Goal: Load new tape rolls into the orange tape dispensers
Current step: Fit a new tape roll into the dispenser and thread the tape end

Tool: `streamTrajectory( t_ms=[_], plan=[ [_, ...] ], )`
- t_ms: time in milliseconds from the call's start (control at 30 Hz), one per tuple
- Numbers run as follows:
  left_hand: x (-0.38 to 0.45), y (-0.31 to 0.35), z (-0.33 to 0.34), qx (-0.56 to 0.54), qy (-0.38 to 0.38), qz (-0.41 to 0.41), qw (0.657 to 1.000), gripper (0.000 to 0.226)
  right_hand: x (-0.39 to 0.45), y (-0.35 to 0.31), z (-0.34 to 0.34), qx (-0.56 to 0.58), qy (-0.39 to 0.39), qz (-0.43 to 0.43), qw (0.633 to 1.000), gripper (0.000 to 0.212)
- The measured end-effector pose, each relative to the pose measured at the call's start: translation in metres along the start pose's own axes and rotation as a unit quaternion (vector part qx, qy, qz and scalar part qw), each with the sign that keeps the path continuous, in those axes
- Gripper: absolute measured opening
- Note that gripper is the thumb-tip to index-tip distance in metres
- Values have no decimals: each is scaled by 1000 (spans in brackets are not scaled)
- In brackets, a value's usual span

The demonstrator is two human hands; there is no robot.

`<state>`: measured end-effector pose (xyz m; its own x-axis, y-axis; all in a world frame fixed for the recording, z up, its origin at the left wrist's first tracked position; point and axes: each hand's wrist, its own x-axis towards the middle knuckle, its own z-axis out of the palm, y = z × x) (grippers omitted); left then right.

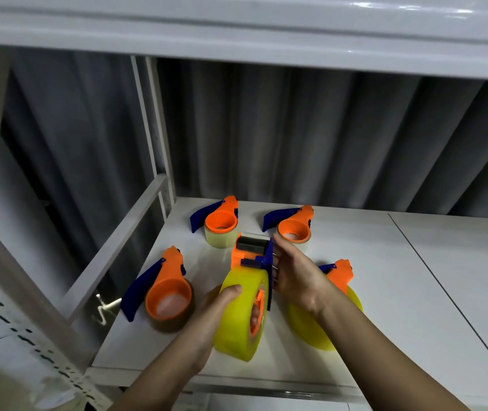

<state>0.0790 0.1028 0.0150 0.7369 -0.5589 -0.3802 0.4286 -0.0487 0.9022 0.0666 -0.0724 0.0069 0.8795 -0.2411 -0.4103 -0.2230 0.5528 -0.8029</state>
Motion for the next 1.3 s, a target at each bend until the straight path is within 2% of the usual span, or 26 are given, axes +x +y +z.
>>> streamTrajectory(
  t_ms=[100,200,333,367,433,500,600,667,700,733,767,800,833,900,1033,1167,1300],
  plan=[
    [-1,5,1,-2,4,7,1000,11,-5,-4,2,-24,14,-35,999,40],
    [-2,9,0,-6,5,14,1000,9,-14,-9,8,-77,47,-94,991,29],
    [-3,15,-1,-59,-11,4,998,6,-30,-12,16,-173,77,-211,959,31],
    [-2,17,-1,-69,-17,7,997,9,-35,-11,18,-188,70,-239,950,33],
    [-1,19,-3,-81,-36,9,996,33,-42,-8,19,-211,56,-292,931,33],
    [0,19,-5,-87,-47,10,995,44,-46,-6,18,-260,58,-348,899,29],
    [-4,21,-4,-98,-72,5,993,46,-48,-6,11,-411,96,-412,807,24],
    [-5,21,-4,-101,-83,3,991,49,-46,-7,7,-474,140,-435,753,50],
    [-6,22,-5,-98,-83,4,992,51,-47,-9,8,-453,149,-428,768,60],
    [-7,23,-5,-93,-78,6,993,51,-48,-14,10,-387,133,-404,818,65],
    [-6,23,-7,-87,-74,8,993,52,-48,-19,12,-313,92,-363,873,68],
    [-6,24,-8,-82,-70,7,994,54,-50,-24,15,-259,38,-315,912,71],
    [-6,24,-9,-79,-65,5,995,57,-52,-28,16,-233,-3,-278,932,76],
    [-7,25,-10,-73,-59,1,996,65,-57,-31,17,-221,-42,-243,944,80],
    [-7,28,-9,-58,-56,2,997,73,-62,-25,20,-221,-40,-225,948,74],
    [-8,30,-7,-38,-61,3,997,67,-65,-23,22,-209,-35,-209,955,51],
    [-7,31,-3,-41,-63,4,997,54,-63,-30,22,-212,-23,-193,958,77]
  ],
)
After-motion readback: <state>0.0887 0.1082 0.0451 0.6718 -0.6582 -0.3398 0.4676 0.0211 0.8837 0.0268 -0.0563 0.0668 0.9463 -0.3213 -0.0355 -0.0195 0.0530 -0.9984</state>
